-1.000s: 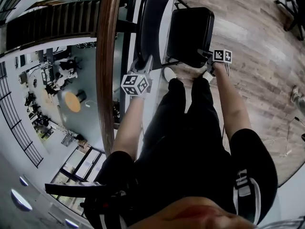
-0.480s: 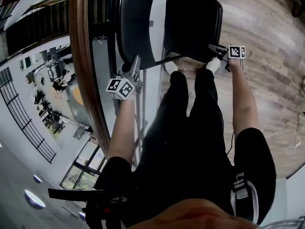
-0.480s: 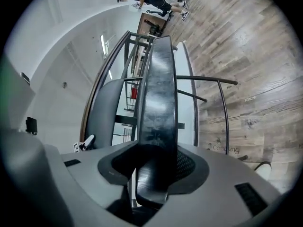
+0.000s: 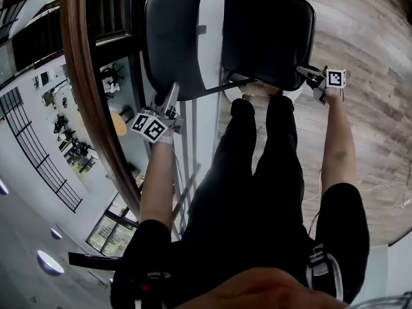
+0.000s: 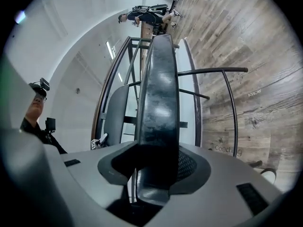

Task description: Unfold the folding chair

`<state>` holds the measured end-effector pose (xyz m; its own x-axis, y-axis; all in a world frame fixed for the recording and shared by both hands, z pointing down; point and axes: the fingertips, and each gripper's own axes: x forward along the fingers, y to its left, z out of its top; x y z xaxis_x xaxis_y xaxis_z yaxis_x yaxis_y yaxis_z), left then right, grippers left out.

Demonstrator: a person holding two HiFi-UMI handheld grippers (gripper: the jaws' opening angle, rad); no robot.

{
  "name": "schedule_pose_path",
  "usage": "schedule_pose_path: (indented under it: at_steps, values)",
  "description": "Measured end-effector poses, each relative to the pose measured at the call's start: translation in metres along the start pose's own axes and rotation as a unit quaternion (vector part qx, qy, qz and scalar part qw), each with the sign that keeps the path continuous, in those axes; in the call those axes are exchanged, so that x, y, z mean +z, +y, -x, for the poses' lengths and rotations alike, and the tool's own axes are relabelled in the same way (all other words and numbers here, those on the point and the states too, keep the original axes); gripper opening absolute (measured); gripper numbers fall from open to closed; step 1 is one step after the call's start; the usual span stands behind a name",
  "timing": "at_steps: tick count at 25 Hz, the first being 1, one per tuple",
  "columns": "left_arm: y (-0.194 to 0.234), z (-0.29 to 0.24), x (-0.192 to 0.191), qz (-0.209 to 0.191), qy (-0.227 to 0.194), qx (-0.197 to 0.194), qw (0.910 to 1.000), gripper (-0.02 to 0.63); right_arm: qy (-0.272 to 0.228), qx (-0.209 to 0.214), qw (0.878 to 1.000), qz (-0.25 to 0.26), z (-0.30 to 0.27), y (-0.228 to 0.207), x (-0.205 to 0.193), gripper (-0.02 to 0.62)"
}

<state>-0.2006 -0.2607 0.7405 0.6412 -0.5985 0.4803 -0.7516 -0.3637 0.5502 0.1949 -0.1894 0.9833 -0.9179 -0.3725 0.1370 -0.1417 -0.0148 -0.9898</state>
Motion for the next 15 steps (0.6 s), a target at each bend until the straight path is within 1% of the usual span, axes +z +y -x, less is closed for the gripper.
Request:
schedule_pose_path:
  at_steps: [6, 10, 13, 15]
  values:
    - [0.002, -0.01, -0.016, 0.018, 0.011, -0.003, 0.9998, 0.078, 0.013, 0.02, 1.0, -0.004, 0.025, -0.037, -0.004, 0.179]
    - [0.002, -0.021, -0.027, 0.027, 0.018, -0.002, 0.9995, 0.08, 0.02, 0.012, 1.0, -0.003, 0.044, -0.065, -0.002, 0.186]
    - [0.002, -0.024, -0.034, 0.032, 0.02, -0.001, 0.9993, 0.08, 0.023, 0.02, 0.999, -0.012, 0.048, -0.077, -0.003, 0.189]
    - [-0.004, -0.027, -0.037, 0.028, 0.026, -0.006, 0.9992, 0.08, 0.027, 0.025, 0.999, -0.007, 0.053, -0.089, -0.006, 0.189]
